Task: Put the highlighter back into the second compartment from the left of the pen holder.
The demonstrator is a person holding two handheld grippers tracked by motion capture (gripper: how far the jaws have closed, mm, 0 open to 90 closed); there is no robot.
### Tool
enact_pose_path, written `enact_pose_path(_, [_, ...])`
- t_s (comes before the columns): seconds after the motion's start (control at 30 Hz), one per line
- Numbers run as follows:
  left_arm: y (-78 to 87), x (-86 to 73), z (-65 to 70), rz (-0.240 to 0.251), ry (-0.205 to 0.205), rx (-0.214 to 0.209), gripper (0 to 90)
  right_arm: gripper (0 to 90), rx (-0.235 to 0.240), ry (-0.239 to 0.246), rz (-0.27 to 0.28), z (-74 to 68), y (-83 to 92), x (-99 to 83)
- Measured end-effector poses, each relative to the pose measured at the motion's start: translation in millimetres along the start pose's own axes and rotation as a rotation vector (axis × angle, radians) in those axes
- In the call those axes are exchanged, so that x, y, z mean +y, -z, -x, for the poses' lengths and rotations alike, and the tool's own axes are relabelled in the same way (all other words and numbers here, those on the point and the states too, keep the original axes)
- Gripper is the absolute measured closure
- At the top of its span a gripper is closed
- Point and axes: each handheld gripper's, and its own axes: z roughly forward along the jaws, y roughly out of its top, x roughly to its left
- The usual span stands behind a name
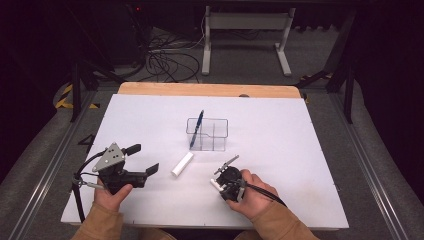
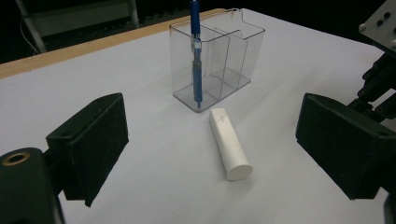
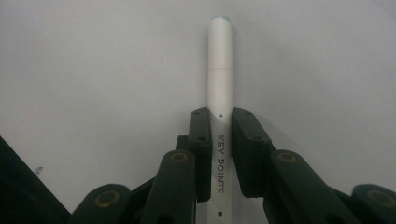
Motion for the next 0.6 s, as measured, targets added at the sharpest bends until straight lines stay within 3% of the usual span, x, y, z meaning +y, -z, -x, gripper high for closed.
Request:
enact_pose_path(0.27, [0.0,0.1,-0.1,0.003,0.001,0.001,10.3,79.0,-0.002,0.012,0.0,-0.4,0.6,0.4])
enact_pose_path(0.6, [0.0,0.0,0.4,0.002,0.005,0.001,10.3,79.0,-0.01,0.014,0.053,2.5,12.7,1.3])
